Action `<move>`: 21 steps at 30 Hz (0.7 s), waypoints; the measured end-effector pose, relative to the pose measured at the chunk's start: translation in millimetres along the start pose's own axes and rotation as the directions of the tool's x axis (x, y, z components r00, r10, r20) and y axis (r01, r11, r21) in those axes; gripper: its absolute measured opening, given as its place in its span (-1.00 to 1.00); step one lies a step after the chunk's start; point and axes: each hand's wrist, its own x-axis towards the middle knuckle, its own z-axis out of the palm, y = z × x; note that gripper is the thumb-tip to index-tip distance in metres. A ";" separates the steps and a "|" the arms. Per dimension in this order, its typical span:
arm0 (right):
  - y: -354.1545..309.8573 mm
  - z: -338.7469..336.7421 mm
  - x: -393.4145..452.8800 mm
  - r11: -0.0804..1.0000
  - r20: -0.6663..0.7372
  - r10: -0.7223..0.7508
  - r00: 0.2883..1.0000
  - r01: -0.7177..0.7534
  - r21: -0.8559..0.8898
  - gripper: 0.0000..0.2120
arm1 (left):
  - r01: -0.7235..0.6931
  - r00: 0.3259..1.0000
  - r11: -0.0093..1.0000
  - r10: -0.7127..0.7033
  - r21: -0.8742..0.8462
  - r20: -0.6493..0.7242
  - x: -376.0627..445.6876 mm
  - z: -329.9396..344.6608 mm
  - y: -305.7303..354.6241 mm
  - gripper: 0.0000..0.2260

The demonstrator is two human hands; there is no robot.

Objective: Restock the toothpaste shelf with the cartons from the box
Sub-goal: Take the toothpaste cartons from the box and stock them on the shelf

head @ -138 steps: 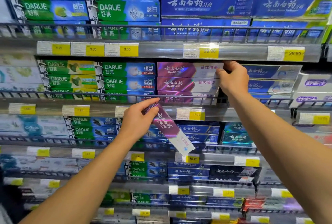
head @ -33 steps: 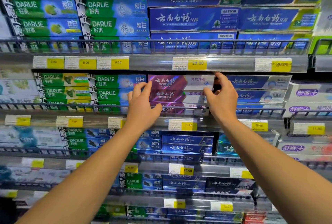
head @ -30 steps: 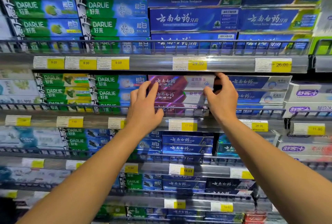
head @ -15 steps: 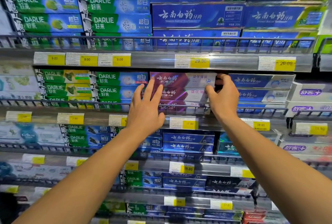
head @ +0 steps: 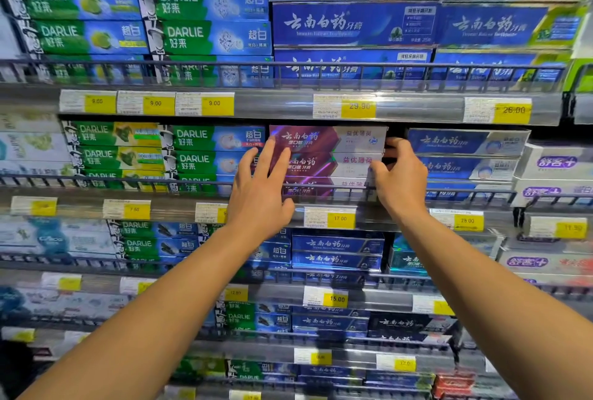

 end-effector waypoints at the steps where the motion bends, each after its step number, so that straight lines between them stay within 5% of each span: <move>1: -0.1 0.5 0.4 1.000 -0.002 -0.002 1.000 0.002 -0.005 -0.64 | -0.001 1.000 1.000 0.001 0.001 -0.001 0.3 0.1 -0.3 -0.27; 21: -5.9 -3.9 -13.6 0.986 0.009 -0.160 0.987 0.160 0.047 -0.46 | 0.039 0.998 0.999 -0.040 0.033 0.043 3.1 -9.7 0.0 -0.25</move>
